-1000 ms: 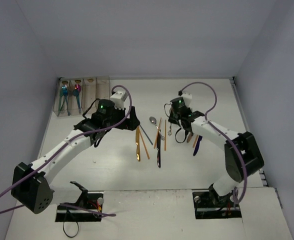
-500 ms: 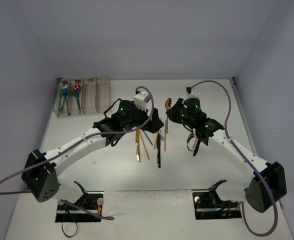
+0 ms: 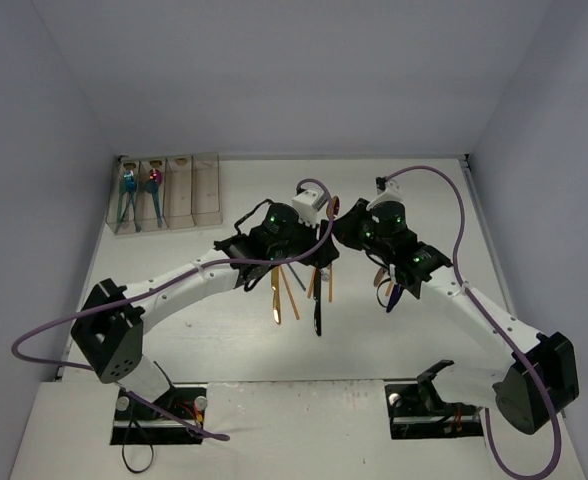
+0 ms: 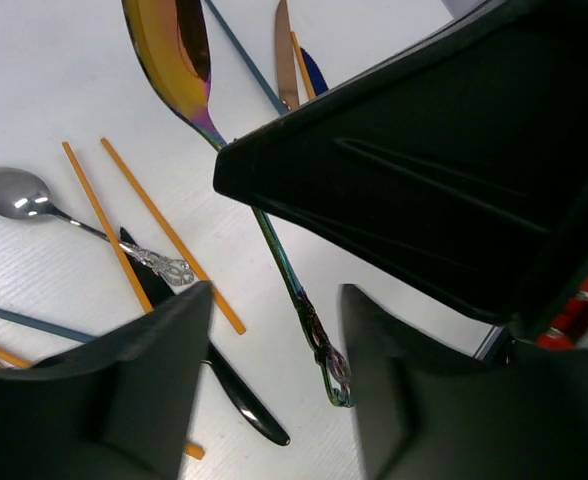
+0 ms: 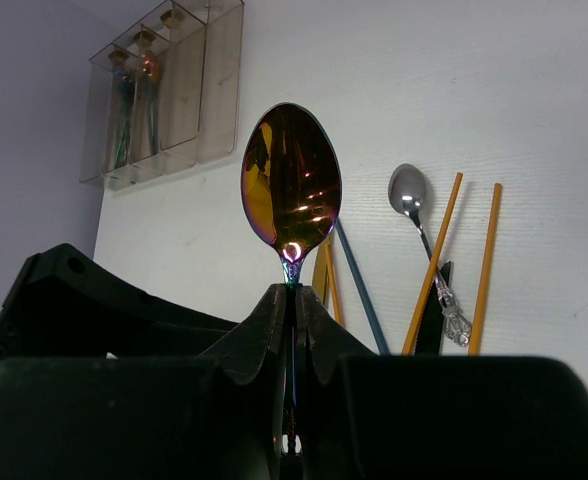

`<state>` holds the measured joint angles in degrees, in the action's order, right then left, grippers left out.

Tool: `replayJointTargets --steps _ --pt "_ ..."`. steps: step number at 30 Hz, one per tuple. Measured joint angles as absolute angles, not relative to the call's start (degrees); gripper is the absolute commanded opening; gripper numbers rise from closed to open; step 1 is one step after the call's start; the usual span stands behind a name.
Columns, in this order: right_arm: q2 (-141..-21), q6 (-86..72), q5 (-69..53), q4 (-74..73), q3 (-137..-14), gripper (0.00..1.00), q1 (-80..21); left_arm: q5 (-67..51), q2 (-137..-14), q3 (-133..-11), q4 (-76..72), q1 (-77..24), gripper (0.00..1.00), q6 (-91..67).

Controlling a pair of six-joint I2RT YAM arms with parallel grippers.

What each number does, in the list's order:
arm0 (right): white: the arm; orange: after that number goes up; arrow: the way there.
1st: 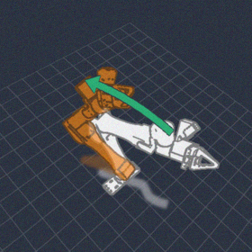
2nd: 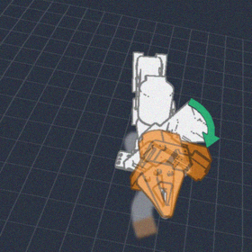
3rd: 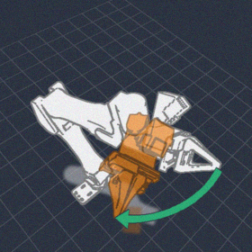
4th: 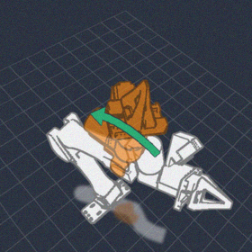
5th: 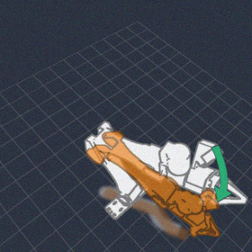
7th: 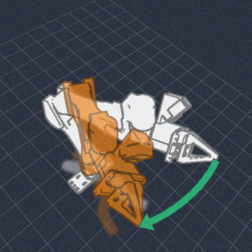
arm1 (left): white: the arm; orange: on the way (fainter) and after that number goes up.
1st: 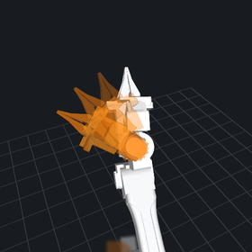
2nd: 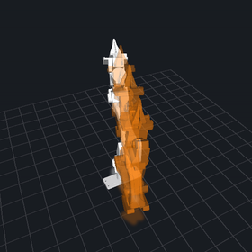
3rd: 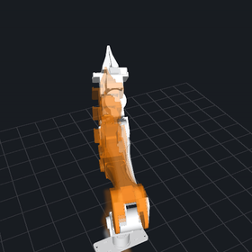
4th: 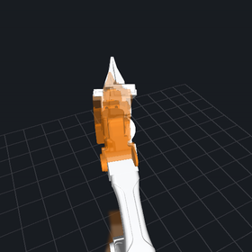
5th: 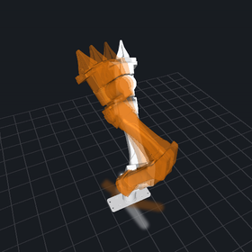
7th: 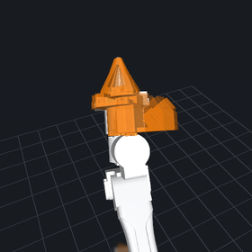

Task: Sort the eating utensils into containers

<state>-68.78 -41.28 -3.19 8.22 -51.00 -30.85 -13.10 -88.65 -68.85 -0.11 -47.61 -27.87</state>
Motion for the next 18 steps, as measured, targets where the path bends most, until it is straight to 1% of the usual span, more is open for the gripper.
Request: replayJointTargets --steps 1,3,4,6,8,9,10,12,13,17,18 --pt "-68.59 -41.49 -3.31 8.51 -50.77 0.0 -30.85 -13.03 -89.01 -68.87 -0.03 -47.66 0.31 -27.98" --pt "-68.27 -41.89 -3.44 9.24 -50.28 0.0 -30.85 -13.06 -89.61 -68.9 0.1 -47.68 0.16 -28.41" --pt "-68.16 -41.97 -3.44 9.54 -50.07 0.0 -30.85 -13.09 -89.76 -68.9 0.1 -47.68 0.1 -28.79" --pt "-67.97 -42.02 -3.42 10.02 -49.65 0.03 -30.85 -13.17 -89.94 -68.9 0.11 -47.8 0.02 -29.15" --pt "-67.68 -42.0 -3.33 10.15 -49.31 0.09 -30.84 -12.53 -89.95 -68.9 0.53 -47.94 0.0 -29.45" --pt "-67.51 -41.99 -3.29 10.11 -49.2 0.15 -30.81 -12.06 -89.95 -68.91 0.86 -47.94 0.0 -29.49" --pt "-67.4 -41.96 -3.27 10.15 -49.15 0.18 -30.83 -12.12 -89.95 -68.93 0.99 -47.94 0.0 -29.43" --pt "-67.37 -41.84 -3.33 10.32 -49.15 0.34 -30.85 -11.34 -89.95 -69.06 1.34 -47.9 0.0 -29.26" --pt "-67.37 -41.89 -3.33 10.39 -49.15 0.4 -30.85 -11.02 -89.95 -69.12 1.49 -47.9 0.0 -29.15" --pt "-66.94 -41.03 -3.04 10.73 -48.44 0.61 -30.85 -9.28 -89.85 -69.12 3.53 -47.43 0.0 -28.77" --pt "-66.76 -40.78 -2.88 10.77 -48.19 0.64 -30.85 -8.93 -89.83 -69.12 4.12 -47.13 0.0 -28.71"
